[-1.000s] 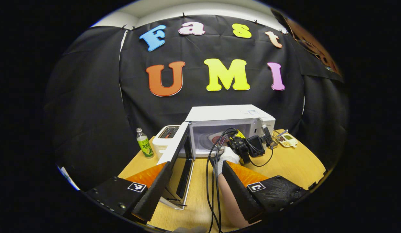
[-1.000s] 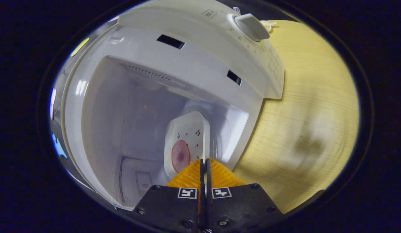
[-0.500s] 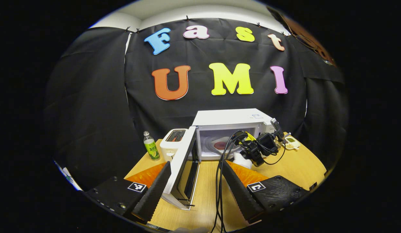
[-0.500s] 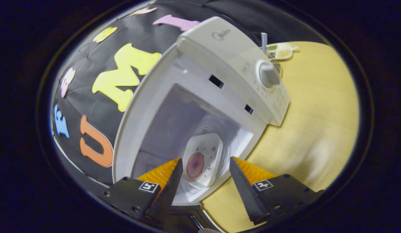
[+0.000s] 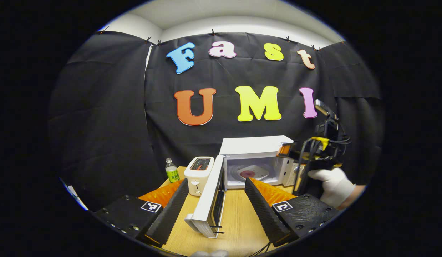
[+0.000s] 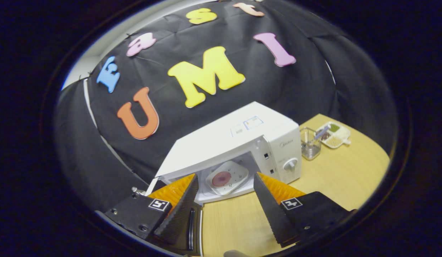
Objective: Open the microwave oven with the left hand, put the food in, and close the microwave oven.
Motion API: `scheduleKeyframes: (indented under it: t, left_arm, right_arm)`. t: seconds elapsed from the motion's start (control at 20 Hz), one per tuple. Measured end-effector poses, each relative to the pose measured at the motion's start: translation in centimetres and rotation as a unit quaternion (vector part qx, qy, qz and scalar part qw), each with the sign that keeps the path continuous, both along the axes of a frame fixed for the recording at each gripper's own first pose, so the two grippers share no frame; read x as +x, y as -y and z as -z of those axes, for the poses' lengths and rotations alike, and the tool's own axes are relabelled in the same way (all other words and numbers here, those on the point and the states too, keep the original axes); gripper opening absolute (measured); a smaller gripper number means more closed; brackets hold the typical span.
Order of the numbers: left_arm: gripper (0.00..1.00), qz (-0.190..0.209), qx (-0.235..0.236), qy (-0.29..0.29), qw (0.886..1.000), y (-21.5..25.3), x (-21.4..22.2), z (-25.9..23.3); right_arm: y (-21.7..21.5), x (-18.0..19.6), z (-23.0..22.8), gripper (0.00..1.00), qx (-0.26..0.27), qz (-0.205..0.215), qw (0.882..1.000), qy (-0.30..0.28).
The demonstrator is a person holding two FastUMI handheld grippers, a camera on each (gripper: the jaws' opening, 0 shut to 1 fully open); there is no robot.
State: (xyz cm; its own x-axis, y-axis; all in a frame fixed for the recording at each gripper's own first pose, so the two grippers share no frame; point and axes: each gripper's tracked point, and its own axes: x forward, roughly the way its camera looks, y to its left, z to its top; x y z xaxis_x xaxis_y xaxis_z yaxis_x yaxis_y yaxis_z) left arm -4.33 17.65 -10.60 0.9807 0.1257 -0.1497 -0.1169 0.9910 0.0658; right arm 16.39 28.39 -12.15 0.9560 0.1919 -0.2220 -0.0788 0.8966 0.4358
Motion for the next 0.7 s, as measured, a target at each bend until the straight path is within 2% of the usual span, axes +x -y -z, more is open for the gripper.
scheduleKeyframes:
  t: [0.2,0.35,0.5,0.7]
  left_arm:
    - [0.97,-0.009,-0.004,0.033,0.999,-2.7,-0.3,-1.6]
    - [0.96,-0.026,-0.011,0.04,0.999,-5.4,-0.9,-1.2]
    - [0.97,-0.039,-0.021,0.036,0.998,-7.7,-0.9,-0.2]
    - [0.97,-0.057,-0.021,0.037,0.997,-10.3,-0.4,0.4]
  right_arm:
    - [3.1,-5.3,-5.5,0.99,-0.099,-0.021,0.993,0.054]
    - [7.5,-9.0,-7.9,1.0,-0.17,0.005,0.982,0.086]
    - [10.7,-12.1,-9.5,1.0,-0.189,0.03,0.976,0.1]
    - [15.0,-13.5,-9.5,1.0,-0.197,0.062,0.974,0.094]
